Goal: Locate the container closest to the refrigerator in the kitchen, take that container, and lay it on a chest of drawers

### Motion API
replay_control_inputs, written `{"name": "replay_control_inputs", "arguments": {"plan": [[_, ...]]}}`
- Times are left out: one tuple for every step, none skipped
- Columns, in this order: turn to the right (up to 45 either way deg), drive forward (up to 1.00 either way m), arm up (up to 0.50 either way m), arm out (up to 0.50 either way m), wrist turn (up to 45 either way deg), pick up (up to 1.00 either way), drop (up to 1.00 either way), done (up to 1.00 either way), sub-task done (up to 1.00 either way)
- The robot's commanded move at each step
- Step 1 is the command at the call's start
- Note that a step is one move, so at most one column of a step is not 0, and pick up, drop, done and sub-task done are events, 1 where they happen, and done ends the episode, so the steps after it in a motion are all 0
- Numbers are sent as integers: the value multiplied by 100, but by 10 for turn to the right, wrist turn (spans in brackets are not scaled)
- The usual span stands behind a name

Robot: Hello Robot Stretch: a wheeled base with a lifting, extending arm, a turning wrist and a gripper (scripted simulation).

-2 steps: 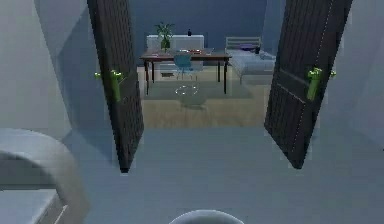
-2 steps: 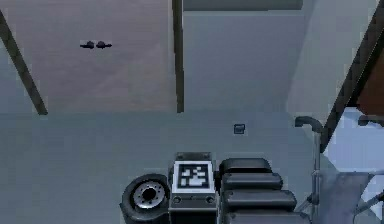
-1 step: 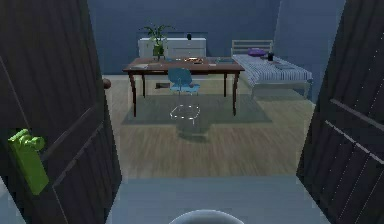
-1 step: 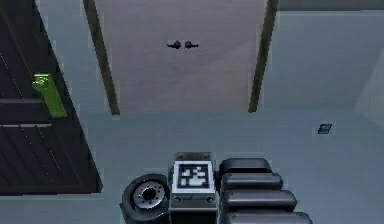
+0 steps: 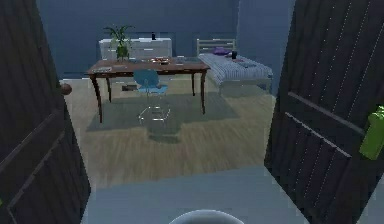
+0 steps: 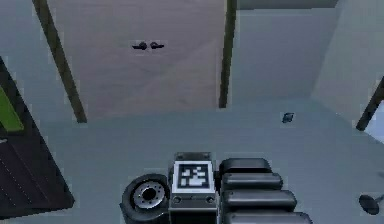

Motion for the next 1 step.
{"name": "replay_control_inputs", "arguments": {"plan": [[0,40,0,0,0,0,0,0,0]]}}
